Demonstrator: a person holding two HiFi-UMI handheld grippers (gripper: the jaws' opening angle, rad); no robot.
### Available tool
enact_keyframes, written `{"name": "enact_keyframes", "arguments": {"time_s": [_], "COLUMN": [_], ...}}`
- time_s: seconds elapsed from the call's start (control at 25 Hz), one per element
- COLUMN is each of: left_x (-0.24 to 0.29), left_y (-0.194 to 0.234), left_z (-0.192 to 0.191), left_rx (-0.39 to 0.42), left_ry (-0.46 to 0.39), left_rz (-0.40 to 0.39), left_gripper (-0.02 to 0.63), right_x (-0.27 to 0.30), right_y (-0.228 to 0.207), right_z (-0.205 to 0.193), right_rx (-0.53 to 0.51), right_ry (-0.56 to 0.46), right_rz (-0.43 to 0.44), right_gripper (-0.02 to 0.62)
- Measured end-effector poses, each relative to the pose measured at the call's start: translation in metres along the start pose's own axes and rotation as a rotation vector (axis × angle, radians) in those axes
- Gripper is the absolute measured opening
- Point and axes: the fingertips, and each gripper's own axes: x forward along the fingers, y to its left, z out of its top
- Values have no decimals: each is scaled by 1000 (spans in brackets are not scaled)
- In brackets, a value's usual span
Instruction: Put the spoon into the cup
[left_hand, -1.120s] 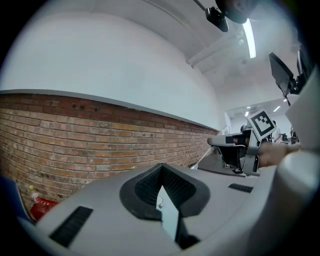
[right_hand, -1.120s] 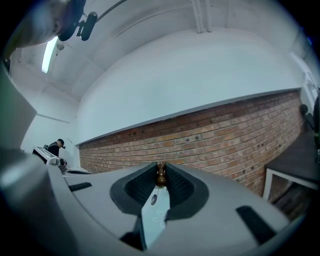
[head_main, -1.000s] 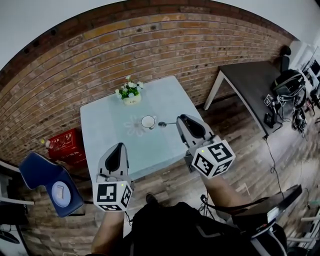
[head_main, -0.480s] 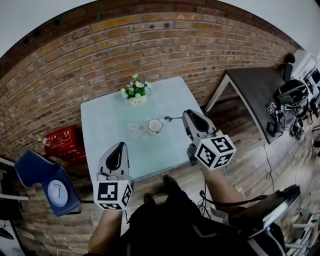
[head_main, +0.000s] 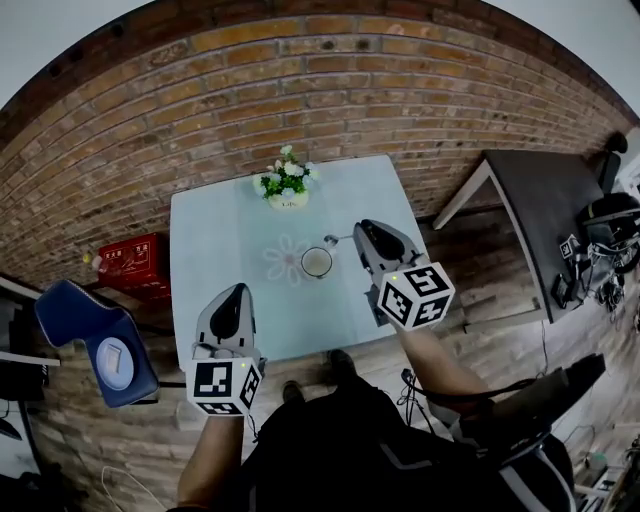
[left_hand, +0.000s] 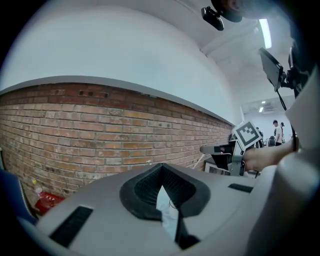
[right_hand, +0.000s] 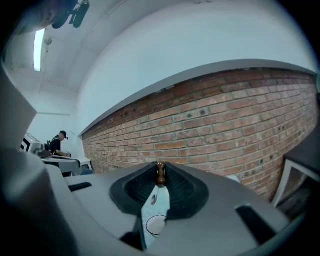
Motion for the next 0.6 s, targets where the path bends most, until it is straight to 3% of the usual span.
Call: {"name": "enact_keyframes", "arguments": {"time_s": [0.6], "left_x": [18], "left_y": [11], "left_z": [-36], "left_rx": [11], "left_ry": [92], "left_rz": [154], "left_gripper": [9], "right_x": [62], "right_y": [-21], "right_z": [-75], "right_rx": [51], "right_ry": [162], "right_rz": [158], "right_gripper": [60]}}
